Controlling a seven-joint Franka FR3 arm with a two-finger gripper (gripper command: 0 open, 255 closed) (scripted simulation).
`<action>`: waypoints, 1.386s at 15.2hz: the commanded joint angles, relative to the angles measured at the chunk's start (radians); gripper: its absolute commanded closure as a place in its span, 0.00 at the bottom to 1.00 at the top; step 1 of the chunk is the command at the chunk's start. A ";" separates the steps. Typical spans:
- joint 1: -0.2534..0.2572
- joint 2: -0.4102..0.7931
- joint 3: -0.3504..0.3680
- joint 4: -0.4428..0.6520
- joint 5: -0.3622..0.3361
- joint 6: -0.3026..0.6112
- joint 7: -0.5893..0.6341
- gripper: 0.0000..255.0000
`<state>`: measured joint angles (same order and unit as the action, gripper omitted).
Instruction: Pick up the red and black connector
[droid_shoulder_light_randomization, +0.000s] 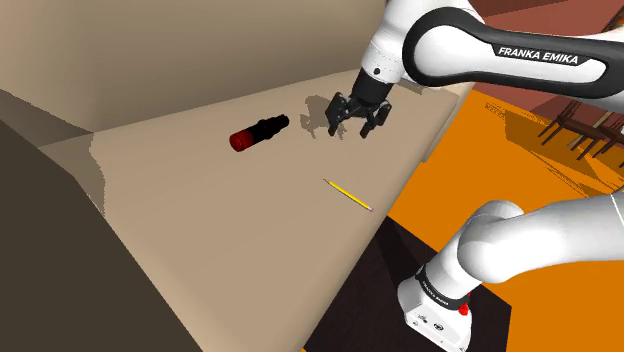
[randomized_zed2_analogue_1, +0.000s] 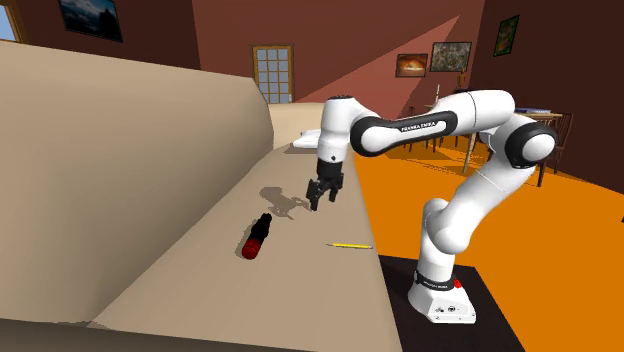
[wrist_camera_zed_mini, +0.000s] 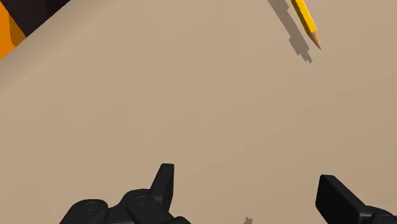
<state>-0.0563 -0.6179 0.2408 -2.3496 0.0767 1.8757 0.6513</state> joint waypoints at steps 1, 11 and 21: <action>-0.017 0.050 0.044 0.026 0.011 0.040 0.101 0.00; -0.125 0.404 0.263 0.302 -0.091 0.170 0.620 0.00; -0.142 0.588 0.319 0.406 -0.222 0.238 0.862 0.00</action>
<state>-0.1985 -0.0358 0.5594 -1.9351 -0.1396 2.0996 1.5073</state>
